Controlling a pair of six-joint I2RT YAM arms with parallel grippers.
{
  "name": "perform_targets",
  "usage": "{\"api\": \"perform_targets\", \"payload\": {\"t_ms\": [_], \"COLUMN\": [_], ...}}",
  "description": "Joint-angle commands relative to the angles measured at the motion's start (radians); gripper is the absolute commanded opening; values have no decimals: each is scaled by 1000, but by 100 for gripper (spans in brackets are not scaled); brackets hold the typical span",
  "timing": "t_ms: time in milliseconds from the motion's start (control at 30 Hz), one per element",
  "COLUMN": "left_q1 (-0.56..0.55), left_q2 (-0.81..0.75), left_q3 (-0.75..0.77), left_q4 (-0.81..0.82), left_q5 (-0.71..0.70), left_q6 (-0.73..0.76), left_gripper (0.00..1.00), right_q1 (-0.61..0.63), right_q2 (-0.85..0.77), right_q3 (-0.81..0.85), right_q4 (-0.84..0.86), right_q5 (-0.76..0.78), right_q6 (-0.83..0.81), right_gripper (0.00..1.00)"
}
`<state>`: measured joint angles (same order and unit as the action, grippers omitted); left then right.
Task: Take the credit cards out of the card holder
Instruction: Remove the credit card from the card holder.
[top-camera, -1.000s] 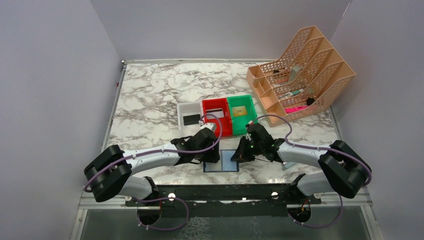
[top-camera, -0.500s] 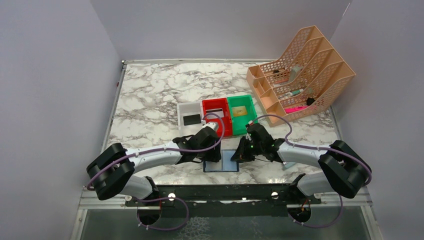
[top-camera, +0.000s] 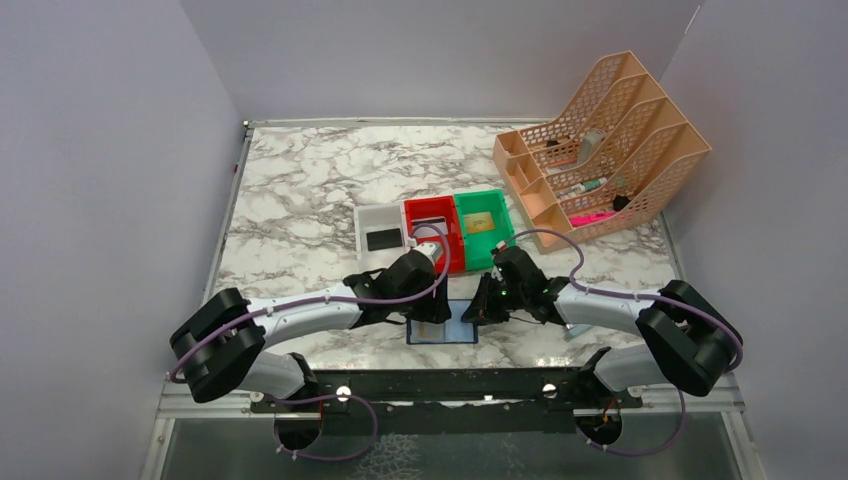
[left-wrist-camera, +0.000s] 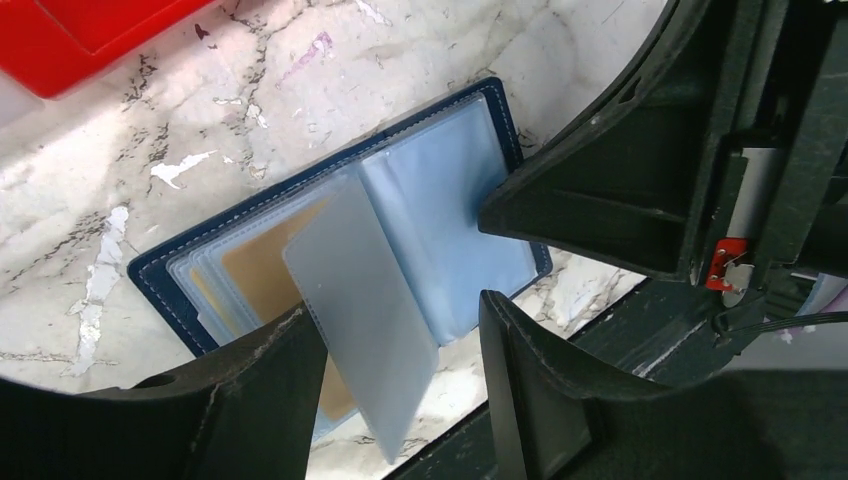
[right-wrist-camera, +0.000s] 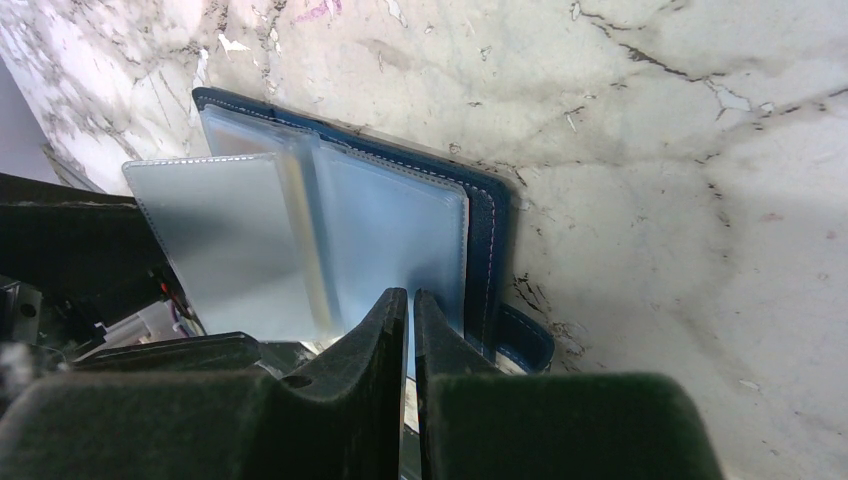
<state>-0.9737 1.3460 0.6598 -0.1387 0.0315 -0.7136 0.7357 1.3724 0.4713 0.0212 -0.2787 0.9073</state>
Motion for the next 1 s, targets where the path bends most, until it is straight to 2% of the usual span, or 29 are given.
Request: {"api": "perform_targets", "payload": {"t_ms": [0, 233, 433, 733, 867, 967], "left_q1": [-1, -2, -8, -21, -25, -28], "left_q2": [-33, -7, 63, 177, 226, 215], "left_q3": [19, 11, 20, 55, 70, 71], "left_q4": [26, 128, 236, 295, 269, 242], "left_q5": [20, 125, 189, 235, 227, 194], "left_q6": [3, 5, -21, -31, -39, -40], "left_gripper": [59, 58, 58, 57, 57, 56], "right_q1": [2, 2, 2, 2, 2, 2], "right_q2": [17, -13, -172, -540, -677, -739], "right_q3": [-14, -23, -91, -106, -125, -150], "right_q4": [-40, -29, 27, -314, -391, -368], "right_q5": [27, 25, 53, 420, 497, 486], "right_q6": [-15, -9, 24, 157, 212, 204], "right_gripper": [13, 13, 16, 20, 23, 26]}}
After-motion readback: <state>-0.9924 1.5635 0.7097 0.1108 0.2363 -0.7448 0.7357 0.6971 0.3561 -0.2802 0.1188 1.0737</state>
